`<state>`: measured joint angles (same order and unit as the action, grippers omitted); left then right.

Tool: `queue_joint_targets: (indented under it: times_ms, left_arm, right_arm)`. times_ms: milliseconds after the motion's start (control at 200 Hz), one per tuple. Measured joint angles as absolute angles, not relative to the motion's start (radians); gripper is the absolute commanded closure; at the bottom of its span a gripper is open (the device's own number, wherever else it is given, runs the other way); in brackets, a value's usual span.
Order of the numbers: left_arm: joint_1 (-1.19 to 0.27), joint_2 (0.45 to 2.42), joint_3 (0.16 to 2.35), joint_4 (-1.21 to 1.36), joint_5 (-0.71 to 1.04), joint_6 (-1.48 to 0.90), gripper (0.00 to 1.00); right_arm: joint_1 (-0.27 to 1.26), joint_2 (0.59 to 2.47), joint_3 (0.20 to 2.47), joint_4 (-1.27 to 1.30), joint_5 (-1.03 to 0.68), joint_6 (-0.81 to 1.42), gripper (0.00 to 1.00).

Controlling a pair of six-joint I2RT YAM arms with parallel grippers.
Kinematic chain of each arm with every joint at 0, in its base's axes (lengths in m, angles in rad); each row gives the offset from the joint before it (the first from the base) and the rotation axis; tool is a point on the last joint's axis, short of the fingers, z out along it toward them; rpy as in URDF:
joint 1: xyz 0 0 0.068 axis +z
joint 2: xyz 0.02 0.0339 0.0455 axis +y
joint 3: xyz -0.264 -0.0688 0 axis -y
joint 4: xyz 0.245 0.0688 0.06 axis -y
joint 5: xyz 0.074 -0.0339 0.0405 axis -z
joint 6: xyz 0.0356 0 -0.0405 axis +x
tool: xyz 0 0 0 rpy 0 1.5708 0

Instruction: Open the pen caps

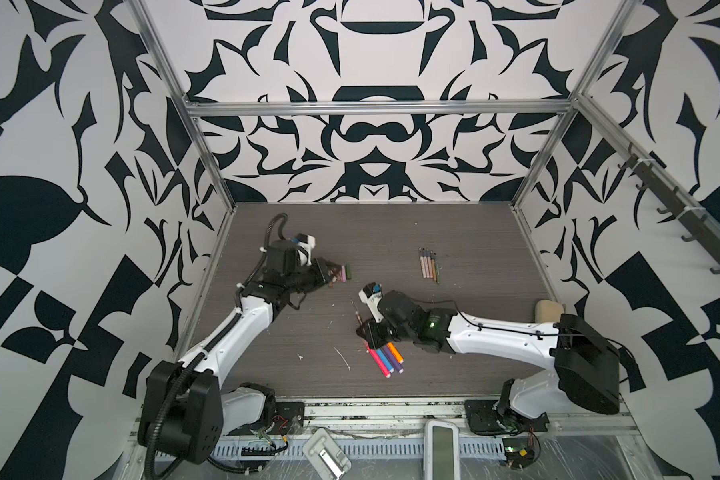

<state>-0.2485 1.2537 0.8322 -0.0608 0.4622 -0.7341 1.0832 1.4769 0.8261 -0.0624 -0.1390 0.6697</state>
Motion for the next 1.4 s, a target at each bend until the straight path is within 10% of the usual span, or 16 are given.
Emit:
queue_joint_targets:
  times_ms: [1405]
  left_arm:
    - [-0.211, 1.81, 1.04, -0.293, 0.22, -0.5, 0.85]
  right_arm:
    - [1.039, 1.132, 0.619, -0.29, -0.025, 0.637, 1.0]
